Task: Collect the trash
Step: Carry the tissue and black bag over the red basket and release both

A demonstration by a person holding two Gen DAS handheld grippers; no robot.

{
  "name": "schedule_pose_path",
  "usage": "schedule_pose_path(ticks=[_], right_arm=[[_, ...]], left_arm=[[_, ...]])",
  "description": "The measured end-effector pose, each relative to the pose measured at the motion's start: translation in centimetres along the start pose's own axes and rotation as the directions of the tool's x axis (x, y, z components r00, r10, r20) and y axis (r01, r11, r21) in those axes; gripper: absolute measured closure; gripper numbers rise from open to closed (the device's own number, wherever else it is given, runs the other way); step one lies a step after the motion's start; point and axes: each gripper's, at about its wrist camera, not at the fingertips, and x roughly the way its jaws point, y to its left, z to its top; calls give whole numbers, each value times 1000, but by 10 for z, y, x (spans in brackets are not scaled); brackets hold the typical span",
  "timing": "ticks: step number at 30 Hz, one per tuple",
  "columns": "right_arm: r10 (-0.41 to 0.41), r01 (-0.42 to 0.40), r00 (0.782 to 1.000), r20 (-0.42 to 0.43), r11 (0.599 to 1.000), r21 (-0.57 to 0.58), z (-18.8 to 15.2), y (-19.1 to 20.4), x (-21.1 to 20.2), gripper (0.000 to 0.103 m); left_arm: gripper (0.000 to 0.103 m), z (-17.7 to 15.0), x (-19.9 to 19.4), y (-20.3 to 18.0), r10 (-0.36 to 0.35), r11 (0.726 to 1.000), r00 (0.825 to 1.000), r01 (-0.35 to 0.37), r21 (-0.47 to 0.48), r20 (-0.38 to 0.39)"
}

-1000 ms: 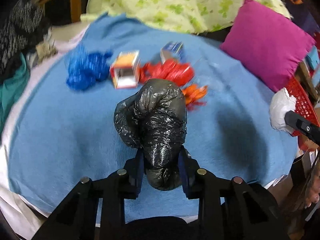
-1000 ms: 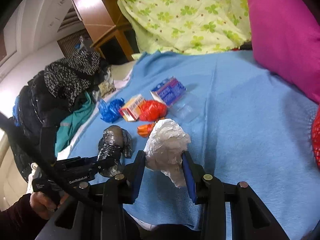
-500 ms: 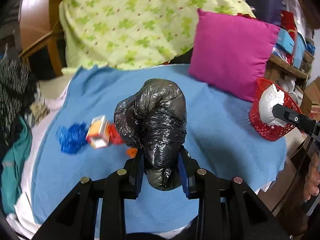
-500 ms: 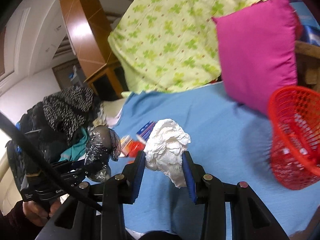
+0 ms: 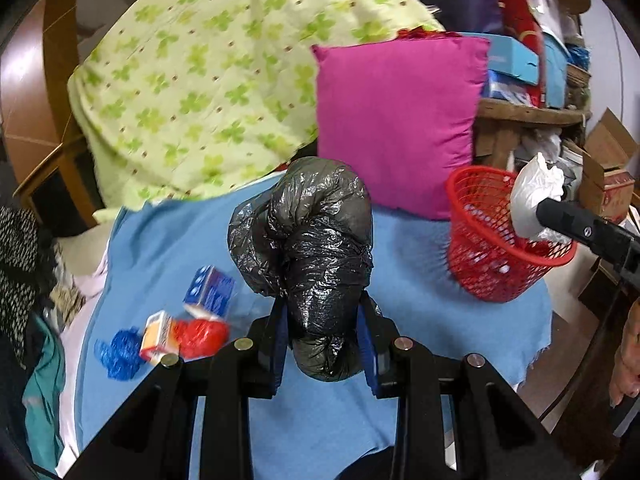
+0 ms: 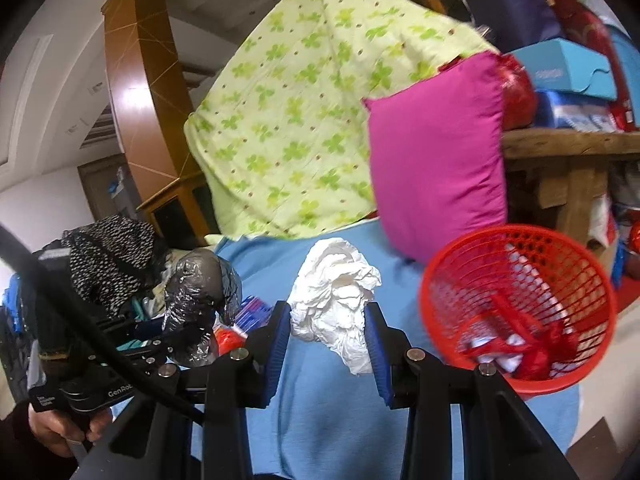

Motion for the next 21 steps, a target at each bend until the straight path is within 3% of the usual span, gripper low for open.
schedule_pose_path(ticks=[11, 16, 21], right_arm=[[-77, 75, 995, 63, 997, 36, 21, -47, -25, 63], [-118, 112, 991, 67, 990, 90, 32, -80, -29, 63], [-153, 141, 986, 68, 977, 161, 38, -117, -33, 63]], left_arm=[[70, 40, 11, -42, -54, 997, 998, 52, 57, 30], [69, 62, 22, -62, -133, 988, 990, 130, 77, 39], [69, 83, 39, -85, -242, 967, 970, 239, 90, 26]])
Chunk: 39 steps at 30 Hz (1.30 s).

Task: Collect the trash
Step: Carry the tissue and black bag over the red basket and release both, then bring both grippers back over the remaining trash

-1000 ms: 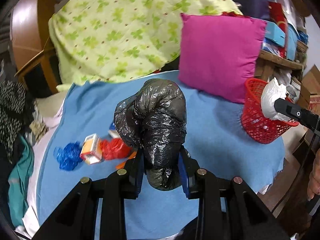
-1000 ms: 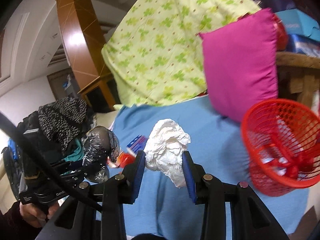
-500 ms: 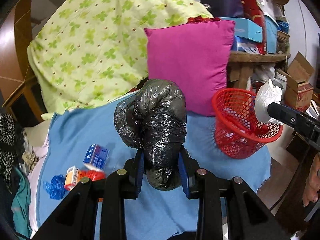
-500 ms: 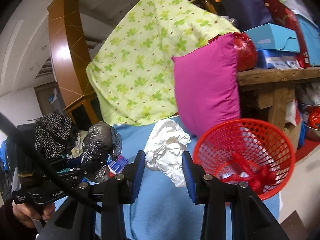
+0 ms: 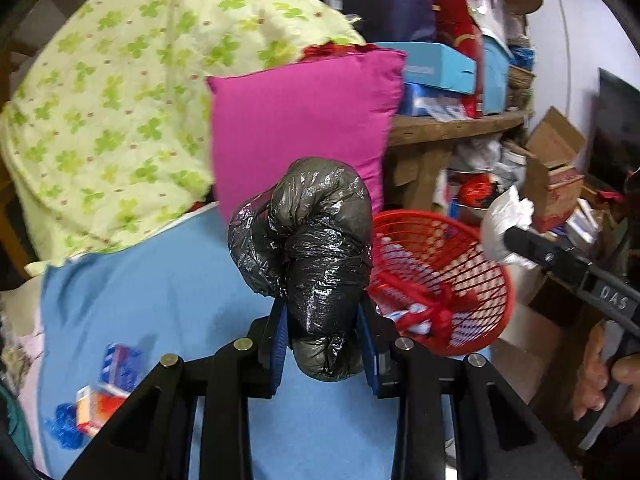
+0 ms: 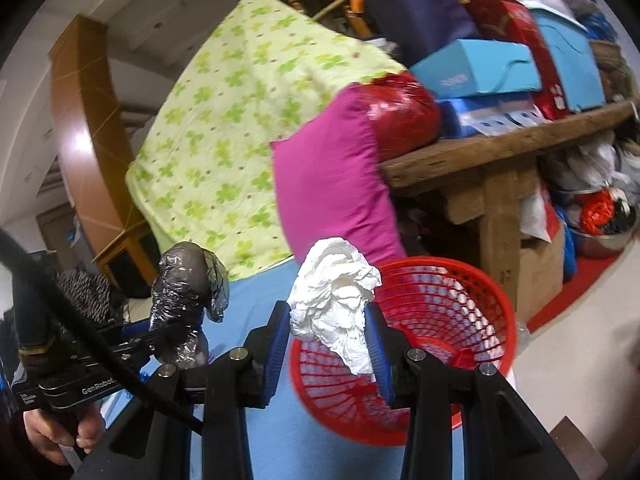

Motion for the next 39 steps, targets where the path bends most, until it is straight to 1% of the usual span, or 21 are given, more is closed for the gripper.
schedule_pose_path(ticks=[3, 8, 10, 11, 12, 13, 14, 15, 19, 21, 24, 26, 28, 29, 30, 31, 32, 34, 36, 38, 39], right_arm=[[-18, 18, 1000, -5, 999, 29, 4, -16, 3, 63], [-36, 37, 999, -16, 996, 76, 5, -36, 9, 60], [-47, 50, 998, -30, 994, 99, 4, -44, 13, 59], [-46, 50, 998, -37, 993, 109, 4, -47, 16, 57], [-43, 48, 998, -43, 992, 117, 3, -50, 18, 52], [-39, 45, 998, -48, 991, 130, 2, -54, 21, 45], [-35, 42, 998, -51, 989, 139, 2, -56, 22, 40], [-31, 39, 998, -54, 988, 151, 2, -58, 24, 37], [-21, 25, 999, -26, 987, 160, 1, -62, 22, 37], [-3, 2, 1000, 6, 988, 157, 2, -59, 14, 37], [17, -25, 998, 57, 991, 132, 6, -49, 1, 37], [45, -55, 995, 84, 992, 116, 9, -39, -8, 37], [83, -93, 991, 105, 991, 97, 11, -25, -17, 37], [101, -110, 989, 111, 990, 84, 12, -17, -22, 37], [126, -135, 985, 119, 989, 64, 13, -5, -29, 37], [148, -155, 981, 123, 987, 47, 13, 6, -35, 37], [162, -167, 979, 122, 985, 33, 14, 13, -39, 37], [189, -190, 976, 107, 982, -4, 15, 38, -48, 37], [228, -227, 971, 70, 974, -20, 15, 60, -53, 37], [255, -254, 967, 19, 966, -49, 15, 89, -52, 37], [262, -262, 965, -3, 963, -66, 16, 104, -48, 37]], left_arm=[[69, 10, 18, -13, -62, 998, 998, 62, 7, -14], [67, 16, 43, -34, -132, 991, 990, 133, 22, -54], [62, 18, 54, -42, -152, 988, 986, 154, 23, -71], [56, 19, 59, -45, -160, 987, 984, 162, 23, -76], [46, 20, 63, -47, -166, 985, 983, 168, 22, -80], [40, 20, 66, -48, -172, 985, 982, 174, 19, -83], [38, 20, 69, -49, -178, 984, 981, 179, 14, -80], [38, 20, 69, -48, -178, 984, 981, 180, 15, -79], [38, 15, 56, -37, -130, 991, 989, 132, 21, -65], [38, 8, 39, -22, -82, 996, 996, 83, 22, -45], [38, -9, 8, 4, 22, 1000, 999, -22, 12, -45], [38, -24, -17, 27, 107, 994, 993, -107, -4, -54], [38, -44, -50, 56, 197, 979, 978, -200, -49, -67], [38, -57, -75, 76, 248, 963, 966, -255, -92, -75], [38, -64, -89, 88, 279, 951, 957, -287, -118, -81], [38, -73, -108, 105, 320, 931, 943, -331, -154, -91], [38, -84, -133, 126, 371, 900, 922, -386, -202, -108], [38, -97, -166, 153, 430, 855, 895, -445, -265, -118], [36, -108, -206, 183, 480, 806, 870, -487, -336, -111], [35, -114, -227, 206, 504, 779, 857, -504, -373, -106], [35, -118, -233, 214, 512, 771, 853, -509, -383, -103]])
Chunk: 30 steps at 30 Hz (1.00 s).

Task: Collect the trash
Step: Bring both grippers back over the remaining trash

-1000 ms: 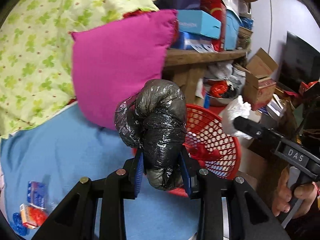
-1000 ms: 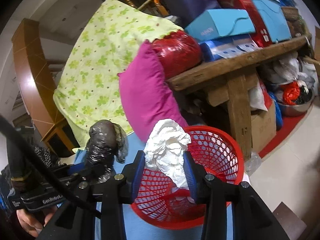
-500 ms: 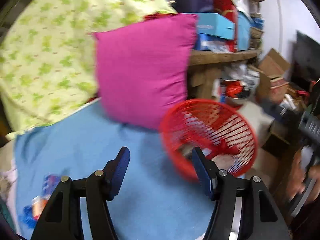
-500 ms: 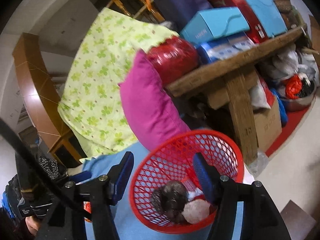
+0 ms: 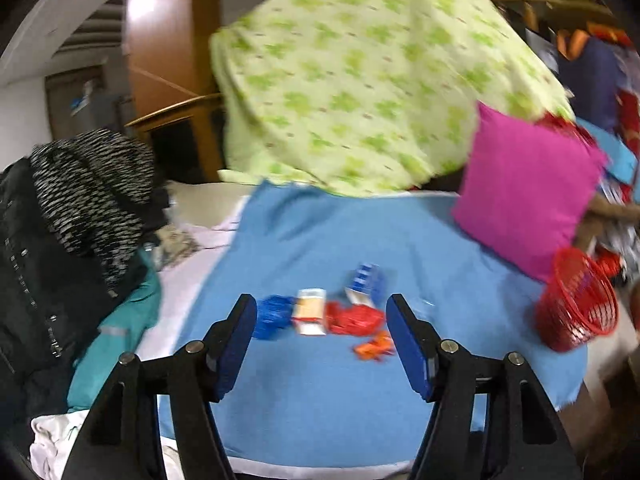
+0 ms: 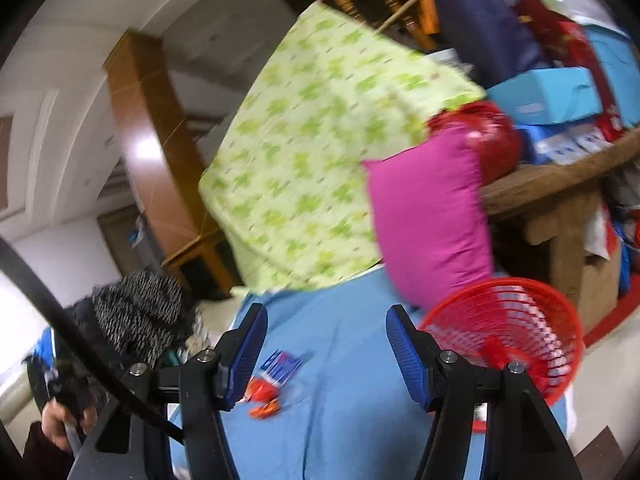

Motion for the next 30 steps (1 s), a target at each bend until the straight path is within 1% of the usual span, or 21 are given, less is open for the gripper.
schedule_pose_path(ticks=[1, 3, 5, 7, 8, 9, 10, 11, 13, 15, 17, 18, 19, 21, 22, 23, 25, 26, 27, 29, 30], right_arm=[[7, -8, 1000, -22, 1000, -8, 1, 9, 8, 37], [35, -36, 994, -104, 999, -9, 0, 32, 39, 36], [87, -88, 980, -178, 996, -2, -7, 52, 76, 36], [130, -134, 953, -273, 991, 3, -22, 67, 127, 36], [138, -144, 944, -299, 990, 5, -28, 70, 143, 36], [157, -165, 928, -339, 986, 5, -41, 75, 170, 36], [167, -178, 918, -359, 984, 3, -51, 76, 186, 36], [175, -189, 907, -382, 982, 1, -62, 75, 204, 36], [165, -183, 884, -437, 983, 2, -86, 70, 241, 36], [145, -168, 863, -484, 986, -6, -108, 62, 272, 36], [115, -151, 845, -521, 988, -26, -127, 52, 297, 36], [109, -151, 838, -535, 988, -35, -134, 48, 307, 36], [102, -150, 835, -541, 988, -45, -138, 43, 313, 36], [87, -146, 835, -543, 987, -66, -146, 38, 325, 36], [98, -155, 832, -546, 986, -59, -147, 37, 329, 36], [111, -170, 825, -554, 984, -55, -150, 37, 335, 36], [116, -197, 820, -561, 977, -87, -154, 42, 341, 36], [118, -212, 817, -564, 972, -105, -157, 46, 342, 34], [111, -227, 811, -575, 964, -134, -161, 49, 347, 31], [95, -237, 805, -585, 956, -171, -167, 57, 353, 30], [88, -242, 807, -584, 951, -191, -170, 58, 357, 30]], left_arm=[[35, 2, 2, 13, 7, 1000, 1000, -7, -16, 11], [35, -1, 10, 28, 14, 999, 1000, -13, -41, 19], [35, -12, 30, 42, 2, 998, 1000, -2, -66, 1], [35, -25, 52, 49, 0, 997, 1000, -2, -81, -30], [35, -33, 67, 54, 0, 996, 998, -6, -93, -55], [35, -42, 84, 57, -2, 995, 996, -6, -104, -84], [35, -49, 98, 60, -6, 993, 994, -7, -115, -110], [35, -59, 119, 62, -17, 991, 989, -3, -130, -150], [35, -71, 141, 60, -44, 991, 983, 20, -133, -180], [35, -81, 164, 50, -71, 992, 979, 50, -115, -191], [35, -87, 182, 39, -127, 988, 973, 108, -108, -192], [35, -90, 192, 32, -155, 985, 969, 137, -105, -192], [35, -94, 200, 26, -180, 981, 966, 163, -100, -184], [35, -98, 209, 16, -227, 972, 961, 215, -93, -157], [35, -101, 213, 13, -249, 967, 956, 237, -91, -155], [35, -103, 220, 9, -272, 961, 945, 260, -92, -179], [35, -102, 223, 3, -301, 953, 934, 292, -75, -192], [35, -100, 225, -1, -303, 953, 933, 298, -53, -192], [35, -98, 227, -3, -300, 954, 934, 298, -39, -194], [35, -97, 233, -4, -332, 943, 921, 327, -62, -205], [35, -96, 238, -4, -356, 934, 909, 347, -82, -217]])
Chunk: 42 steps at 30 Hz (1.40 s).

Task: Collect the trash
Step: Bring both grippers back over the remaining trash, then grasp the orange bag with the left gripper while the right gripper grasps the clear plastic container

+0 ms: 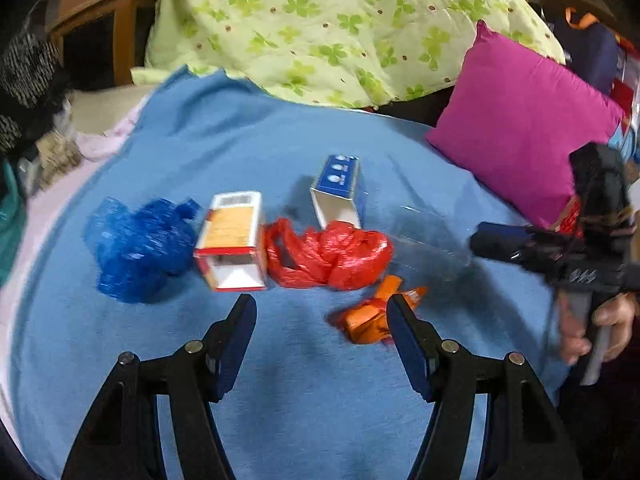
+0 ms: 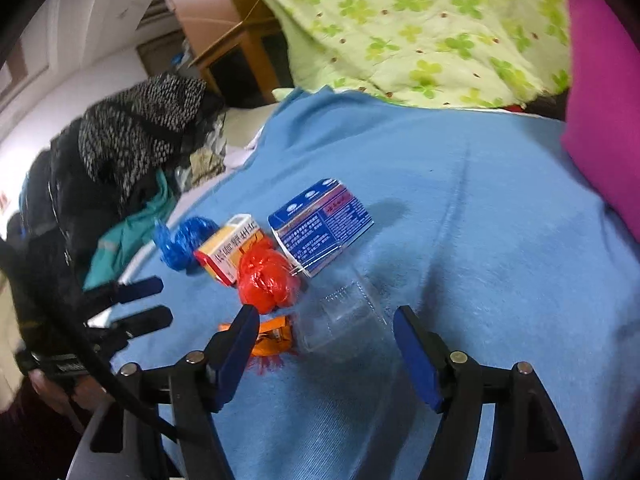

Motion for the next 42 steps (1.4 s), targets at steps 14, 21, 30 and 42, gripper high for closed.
schedule_pose_path(ticks=[14, 21, 30, 42], right_arm=[[-94, 91, 995, -14, 986, -138, -1, 6, 37, 26], [-80, 78, 997, -16, 992, -101, -4, -1, 30, 41], [-27, 24, 998, 48, 997, 69, -2, -21, -4, 42], [-51, 30, 993, 107, 982, 187, -4, -30, -32, 42]], left_arm=[[35, -4, 20, -17, -117, 989, 988, 125, 80, -99], [35, -5, 33, -27, -130, 982, 983, 145, 121, -126], [35, -3, 51, -37, -91, 982, 987, 111, 152, -134], [60, -6, 71, -53, -70, 982, 983, 98, 164, -168]])
